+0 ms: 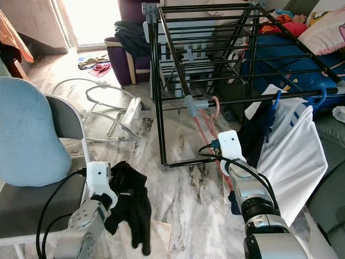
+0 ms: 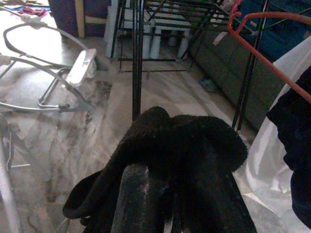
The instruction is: Hang hanger
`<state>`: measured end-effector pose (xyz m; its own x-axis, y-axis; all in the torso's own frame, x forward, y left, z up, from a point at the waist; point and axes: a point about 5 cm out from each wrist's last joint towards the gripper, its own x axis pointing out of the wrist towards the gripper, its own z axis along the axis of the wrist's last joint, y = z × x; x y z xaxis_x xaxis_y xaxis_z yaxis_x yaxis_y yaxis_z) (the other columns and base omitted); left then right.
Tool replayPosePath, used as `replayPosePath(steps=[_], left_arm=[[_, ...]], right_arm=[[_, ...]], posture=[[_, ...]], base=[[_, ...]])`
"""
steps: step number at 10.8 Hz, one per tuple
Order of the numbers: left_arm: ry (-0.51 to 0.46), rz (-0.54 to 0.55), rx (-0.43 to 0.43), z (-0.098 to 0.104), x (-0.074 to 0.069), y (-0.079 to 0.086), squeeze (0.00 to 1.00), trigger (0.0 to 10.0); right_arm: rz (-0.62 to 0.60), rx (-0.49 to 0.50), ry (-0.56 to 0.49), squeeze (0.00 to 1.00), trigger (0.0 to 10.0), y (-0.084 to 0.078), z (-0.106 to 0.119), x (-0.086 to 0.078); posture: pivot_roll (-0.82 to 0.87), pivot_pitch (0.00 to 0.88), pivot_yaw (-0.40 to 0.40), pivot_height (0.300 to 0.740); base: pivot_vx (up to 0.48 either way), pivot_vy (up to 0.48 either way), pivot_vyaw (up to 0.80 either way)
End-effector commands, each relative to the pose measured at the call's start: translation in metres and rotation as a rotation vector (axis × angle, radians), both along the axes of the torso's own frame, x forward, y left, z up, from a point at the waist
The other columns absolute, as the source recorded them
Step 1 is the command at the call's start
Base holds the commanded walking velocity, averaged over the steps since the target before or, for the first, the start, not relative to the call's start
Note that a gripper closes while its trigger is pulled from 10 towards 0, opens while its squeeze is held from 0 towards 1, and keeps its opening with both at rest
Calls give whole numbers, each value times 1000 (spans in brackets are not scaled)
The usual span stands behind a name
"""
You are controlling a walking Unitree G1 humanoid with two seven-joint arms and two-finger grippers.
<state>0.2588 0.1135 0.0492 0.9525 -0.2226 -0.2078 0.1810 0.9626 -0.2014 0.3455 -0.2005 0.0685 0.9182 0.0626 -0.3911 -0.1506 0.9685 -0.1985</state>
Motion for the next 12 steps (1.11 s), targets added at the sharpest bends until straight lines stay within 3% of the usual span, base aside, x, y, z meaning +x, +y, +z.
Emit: replayPosePath(steps=[1, 6, 7, 8, 9, 10, 12], left_arm=[[-10, -12, 10, 3, 4, -3, 0, 10000], [-8, -6, 12, 2, 5, -4, 0, 10000], [-44, 33, 8, 8, 9, -1, 0, 10000], [-76, 48, 22, 12, 11, -2, 0, 10000], [-94, 48, 16, 16, 11, -3, 0, 10000], [-100, 55, 26, 18, 12, -2, 0, 10000], [-104, 77, 44, 19, 13, 0, 0, 10000]], right_arm=[[6, 0, -11, 0, 0, 1, 4, 3], [-8, -3, -40, 0, 0, -1, 8, 5], [-26, 44, -145, 0, 0, 1, 23, 9], [9, 17, -205, 0, 2471, 4, 31, 9], [27, 2, -239, 0, 7686, 5, 33, 4], [7, 20, -267, 0, 9765, 1, 33, -1], [-4, 33, -290, 0, 10000, -2, 30, -16]], posture=[[-90, 0, -8, 740], [-91, 0, -12, 740], [-91, 0, -12, 740], [-91, 0, -12, 740], [-94, 0, -8, 740], [-94, 0, -8, 740], [-100, 0, -2, 740]], base=[[0, 0, 0], [0, 0, 0], [0, 0, 0], [0, 0, 0], [0, 0, 0], [0, 0, 0], [0, 0, 0]])
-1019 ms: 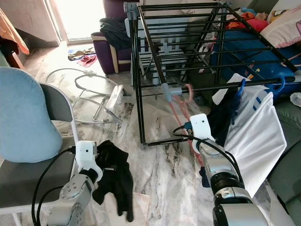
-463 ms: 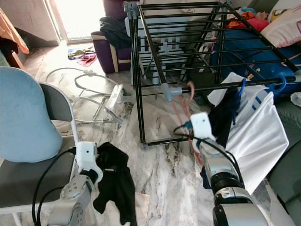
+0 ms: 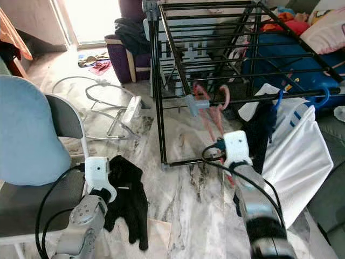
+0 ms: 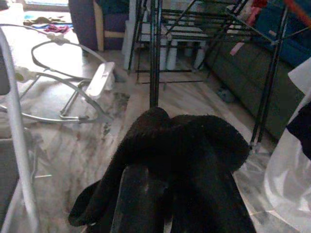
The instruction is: Hang hanger
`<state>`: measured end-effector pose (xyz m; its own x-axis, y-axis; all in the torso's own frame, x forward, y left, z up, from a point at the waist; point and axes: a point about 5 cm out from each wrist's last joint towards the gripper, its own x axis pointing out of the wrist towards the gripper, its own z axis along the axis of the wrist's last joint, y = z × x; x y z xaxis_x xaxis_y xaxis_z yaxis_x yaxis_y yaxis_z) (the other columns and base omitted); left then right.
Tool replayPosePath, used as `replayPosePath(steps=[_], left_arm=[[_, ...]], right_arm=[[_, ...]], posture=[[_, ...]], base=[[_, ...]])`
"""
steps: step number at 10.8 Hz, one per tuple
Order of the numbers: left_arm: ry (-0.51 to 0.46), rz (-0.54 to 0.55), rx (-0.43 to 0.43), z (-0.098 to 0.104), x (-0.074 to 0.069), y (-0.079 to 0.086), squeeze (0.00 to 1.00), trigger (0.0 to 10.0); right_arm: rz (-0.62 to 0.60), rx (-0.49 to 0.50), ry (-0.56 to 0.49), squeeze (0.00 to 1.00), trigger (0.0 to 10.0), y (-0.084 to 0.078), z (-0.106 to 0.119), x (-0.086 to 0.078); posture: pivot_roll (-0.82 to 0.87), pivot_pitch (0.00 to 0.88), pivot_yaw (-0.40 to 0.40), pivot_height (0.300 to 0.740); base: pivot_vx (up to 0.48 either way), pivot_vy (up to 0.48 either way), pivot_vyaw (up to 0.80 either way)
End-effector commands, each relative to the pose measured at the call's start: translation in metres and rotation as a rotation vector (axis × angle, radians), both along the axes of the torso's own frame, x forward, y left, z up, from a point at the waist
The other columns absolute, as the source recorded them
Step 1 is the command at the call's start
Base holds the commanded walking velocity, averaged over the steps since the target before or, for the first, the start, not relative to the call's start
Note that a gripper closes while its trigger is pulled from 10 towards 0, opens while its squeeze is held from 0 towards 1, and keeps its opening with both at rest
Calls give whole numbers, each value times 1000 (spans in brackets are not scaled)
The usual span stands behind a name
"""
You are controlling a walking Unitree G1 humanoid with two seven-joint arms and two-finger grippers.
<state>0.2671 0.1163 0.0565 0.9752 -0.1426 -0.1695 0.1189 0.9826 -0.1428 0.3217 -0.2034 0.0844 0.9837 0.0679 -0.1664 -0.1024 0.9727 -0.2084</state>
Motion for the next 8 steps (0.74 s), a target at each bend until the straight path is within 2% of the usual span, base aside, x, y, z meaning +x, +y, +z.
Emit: replayPosePath(steps=[1, 2, 4, 8], left_arm=[[-48, 0, -4, 10, 4, -2, 0, 10000], [-44, -9, 10, 11, 3, -3, 0, 10000], [-56, -23, 22, 14, 3, -5, 0, 10000], [-47, -19, 37, 14, 3, -3, 0, 10000]], right_arm=[[-6, 21, -27, 0, 10000, 0, 4, -3], [5, 17, -10, 0, 10000, 3, -1, -9], [12, 21, 1, 0, 10000, 6, -3, -16], [12, 25, 13, 0, 10000, 8, -1, -18]], posture=[[-100, 0, -2, 740], [-100, 0, 2, 740], [-97, 0, 2, 740], [-94, 0, 3, 740]], base=[[0, 0, 0], [0, 0, 0], [-274, 0, 0], [-291, 0, 0]])
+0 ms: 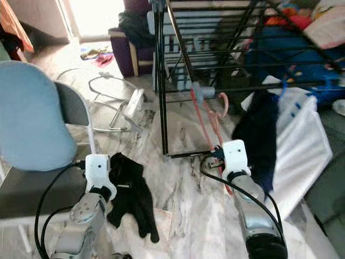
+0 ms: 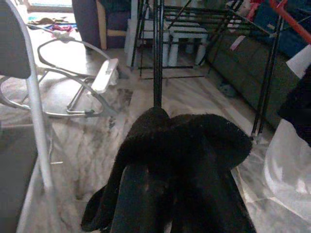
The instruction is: Hang hanger
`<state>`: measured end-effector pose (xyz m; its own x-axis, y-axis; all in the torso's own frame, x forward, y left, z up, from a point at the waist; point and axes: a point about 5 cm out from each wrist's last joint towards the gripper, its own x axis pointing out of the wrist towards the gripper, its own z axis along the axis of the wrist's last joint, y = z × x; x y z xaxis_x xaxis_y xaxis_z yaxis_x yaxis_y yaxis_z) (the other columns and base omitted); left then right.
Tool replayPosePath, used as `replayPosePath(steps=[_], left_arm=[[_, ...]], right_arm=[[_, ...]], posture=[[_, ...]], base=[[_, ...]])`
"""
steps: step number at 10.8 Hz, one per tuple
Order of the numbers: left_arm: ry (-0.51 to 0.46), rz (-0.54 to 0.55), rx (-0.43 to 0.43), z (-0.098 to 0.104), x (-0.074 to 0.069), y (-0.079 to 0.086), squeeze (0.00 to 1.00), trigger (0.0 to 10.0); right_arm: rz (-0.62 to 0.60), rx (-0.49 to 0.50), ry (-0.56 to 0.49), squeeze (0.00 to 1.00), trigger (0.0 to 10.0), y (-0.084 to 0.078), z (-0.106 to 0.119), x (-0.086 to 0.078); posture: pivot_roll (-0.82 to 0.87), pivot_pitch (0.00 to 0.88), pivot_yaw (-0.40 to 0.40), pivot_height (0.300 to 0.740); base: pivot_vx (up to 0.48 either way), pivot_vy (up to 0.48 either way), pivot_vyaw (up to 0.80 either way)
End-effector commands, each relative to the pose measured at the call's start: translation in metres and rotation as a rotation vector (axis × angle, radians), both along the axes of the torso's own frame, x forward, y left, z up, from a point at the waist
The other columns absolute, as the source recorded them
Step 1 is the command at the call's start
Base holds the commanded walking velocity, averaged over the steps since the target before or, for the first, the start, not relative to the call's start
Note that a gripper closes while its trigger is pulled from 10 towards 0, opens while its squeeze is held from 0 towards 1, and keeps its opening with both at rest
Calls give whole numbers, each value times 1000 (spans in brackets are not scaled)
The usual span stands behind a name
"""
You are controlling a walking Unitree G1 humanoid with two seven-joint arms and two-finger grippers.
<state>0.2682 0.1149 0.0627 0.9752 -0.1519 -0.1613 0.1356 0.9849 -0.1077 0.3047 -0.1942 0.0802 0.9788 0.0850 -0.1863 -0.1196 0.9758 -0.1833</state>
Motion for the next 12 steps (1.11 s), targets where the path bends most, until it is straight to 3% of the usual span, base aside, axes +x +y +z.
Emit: replayPosePath(steps=[1, 4, 7, 10, 12], left_arm=[[-31, -2, 4, 8, 2, -1, 0, 10000], [-36, -10, 12, 10, 4, -1, 0, 10000], [-92, -30, -65, 22, 10, -5, 0, 10000], [-78, -81, -48, 19, 3, 1, 0, 10000], [-82, -73, -63, 22, 8, 2, 0, 10000]], right_arm=[[-2, 2, -7, 0, 10000, -2, 3, -1], [2, 8, 0, 0, 10000, 2, 2, -2], [15, 4, -1, 0, 10000, 5, 3, 2], [21, 40, 9, 0, 10000, 22, -5, -3], [30, 46, 20, 0, 10000, 25, -9, -6]], posture=[[-95, 0, 4, 740], [-96, 0, 8, 740], [-113, 0, 13, 740], [-102, 0, 56, 740], [-101, 0, 58, 740]], base=[[-311, 0, 0], [-281, 0, 0], [0, 0, 0], [0, 0, 0], [0, -251, 0]])
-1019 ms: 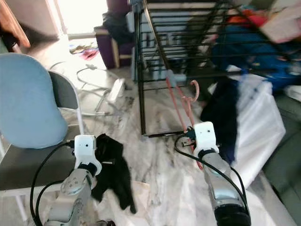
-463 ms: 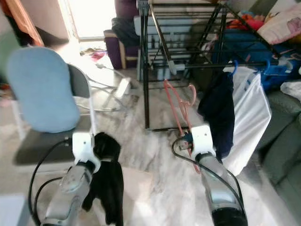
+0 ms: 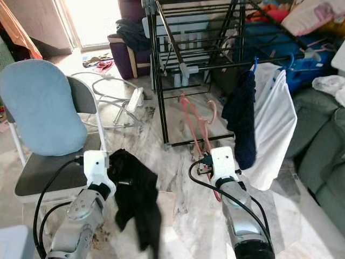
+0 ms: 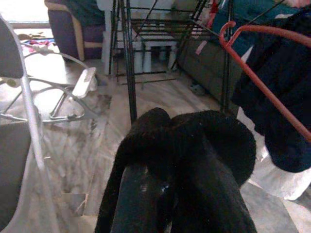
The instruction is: Hang hanger
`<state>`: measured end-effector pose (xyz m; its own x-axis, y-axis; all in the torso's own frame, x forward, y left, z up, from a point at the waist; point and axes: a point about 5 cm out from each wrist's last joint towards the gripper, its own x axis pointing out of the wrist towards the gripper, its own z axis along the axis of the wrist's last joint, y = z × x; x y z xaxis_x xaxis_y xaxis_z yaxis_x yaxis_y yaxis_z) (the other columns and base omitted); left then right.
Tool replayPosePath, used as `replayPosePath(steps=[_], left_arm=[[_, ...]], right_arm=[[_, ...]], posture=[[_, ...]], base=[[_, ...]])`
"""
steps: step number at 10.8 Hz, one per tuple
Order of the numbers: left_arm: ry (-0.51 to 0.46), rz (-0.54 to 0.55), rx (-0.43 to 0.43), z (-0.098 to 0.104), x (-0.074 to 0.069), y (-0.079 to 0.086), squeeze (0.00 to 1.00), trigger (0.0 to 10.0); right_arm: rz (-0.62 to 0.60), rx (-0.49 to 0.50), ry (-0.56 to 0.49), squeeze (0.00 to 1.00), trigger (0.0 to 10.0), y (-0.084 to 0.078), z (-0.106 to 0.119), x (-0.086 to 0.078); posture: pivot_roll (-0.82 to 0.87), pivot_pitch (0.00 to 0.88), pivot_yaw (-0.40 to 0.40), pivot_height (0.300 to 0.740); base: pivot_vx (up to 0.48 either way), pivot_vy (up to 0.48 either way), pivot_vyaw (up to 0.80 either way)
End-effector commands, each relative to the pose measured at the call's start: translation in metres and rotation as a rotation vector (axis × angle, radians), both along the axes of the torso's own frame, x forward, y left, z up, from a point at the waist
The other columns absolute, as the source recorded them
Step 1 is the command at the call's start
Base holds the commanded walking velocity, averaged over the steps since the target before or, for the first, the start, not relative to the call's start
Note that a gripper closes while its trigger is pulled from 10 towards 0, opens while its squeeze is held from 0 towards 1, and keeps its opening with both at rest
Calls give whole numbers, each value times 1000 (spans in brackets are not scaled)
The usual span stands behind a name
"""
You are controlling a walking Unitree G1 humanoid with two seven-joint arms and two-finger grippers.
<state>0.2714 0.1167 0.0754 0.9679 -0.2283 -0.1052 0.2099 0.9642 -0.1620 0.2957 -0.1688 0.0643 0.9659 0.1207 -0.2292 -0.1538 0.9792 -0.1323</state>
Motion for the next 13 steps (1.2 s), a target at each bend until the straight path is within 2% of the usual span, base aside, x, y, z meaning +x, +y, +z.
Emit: replayPosePath(steps=[1, 4, 9, 11, 13], left_arm=[[-38, -5, -2, 10, 4, -2, 0, 10000], [-28, -7, -11, 8, 0, -2, 0, 10000], [-19, -6, -10, 8, 1, -2, 0, 10000], [-11, 57, -48, 11, 4, 1, 0, 10000], [2, 89, -35, 9, 4, 4, 0, 10000]], right_arm=[[0, -1, -30, 0, 10000, -1, 8, 5], [-9, -9, -39, 0, 10000, -5, 12, 10], [-5, -6, -32, 0, 10000, -2, 10, 10], [45, 43, -40, 0, 10000, 3, 14, 11], [50, 39, -50, 0, 10000, 2, 17, 14]], posture=[[-101, 0, 58, 740], [-99, 0, 53, 740], [-90, 0, 41, 740], [-80, 0, 28, 740], [-80, 0, 20, 740]], base=[[0, -259, 0], [0, -276, 0], [0, -284, 0], [0, 0, 0], [0, 0, 0]])
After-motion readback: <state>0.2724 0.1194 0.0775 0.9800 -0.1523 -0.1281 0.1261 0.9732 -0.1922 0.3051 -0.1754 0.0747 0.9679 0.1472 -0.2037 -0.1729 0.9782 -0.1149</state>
